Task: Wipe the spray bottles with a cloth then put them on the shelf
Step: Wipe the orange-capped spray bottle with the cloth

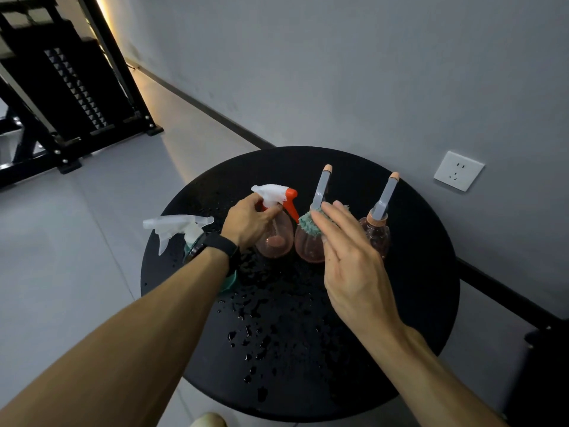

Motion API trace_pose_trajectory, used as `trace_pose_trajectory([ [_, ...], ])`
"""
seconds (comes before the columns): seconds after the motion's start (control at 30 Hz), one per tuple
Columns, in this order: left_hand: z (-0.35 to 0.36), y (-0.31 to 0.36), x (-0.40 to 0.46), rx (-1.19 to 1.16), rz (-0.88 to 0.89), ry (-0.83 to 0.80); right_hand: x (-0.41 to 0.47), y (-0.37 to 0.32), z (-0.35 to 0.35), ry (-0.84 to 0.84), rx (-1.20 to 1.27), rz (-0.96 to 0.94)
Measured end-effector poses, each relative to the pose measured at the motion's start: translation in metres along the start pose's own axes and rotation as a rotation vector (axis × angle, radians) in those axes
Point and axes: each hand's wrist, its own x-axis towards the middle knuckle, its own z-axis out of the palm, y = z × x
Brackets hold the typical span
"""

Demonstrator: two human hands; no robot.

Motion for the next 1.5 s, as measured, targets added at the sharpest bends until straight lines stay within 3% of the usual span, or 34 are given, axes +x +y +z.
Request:
trace_pose_trajectory([
  [0.43,-0.011,0.001,-0.071,-0.473,-0.015,0.045,-0.011,-0.027,0.003,-0.068,0.114,-0.175],
  [0.57,-0.007,0.001,-0.09,-0.714,-0.013,-0.083,-0.019,-0.036,0.014,-0.103,0.113,-0.264],
  [0.8,-0.021,0.005,-0.092,-1.059,-0.28,-0.255,-0.025,-0.038,0.031,-0.073,-0.041,-0.316],
  [1.1,-0.021,0.009,-0.09,-1.098,-0.29,-0.293,-0.025,-0.038,0.028,-0.091,-0.141,-0.261],
  [1.27,-0.028,0.011,-0.093,-1.168,-0.202,-0.343,-0.023,-0.045,0.03,0.013,-0.145,-0.271],
  [1.5,-0.01,0.002,-0.109,-1.266,-0.225,-0.311,-0.012,-0.056,0.026,0.157,-0.072,-0.244],
])
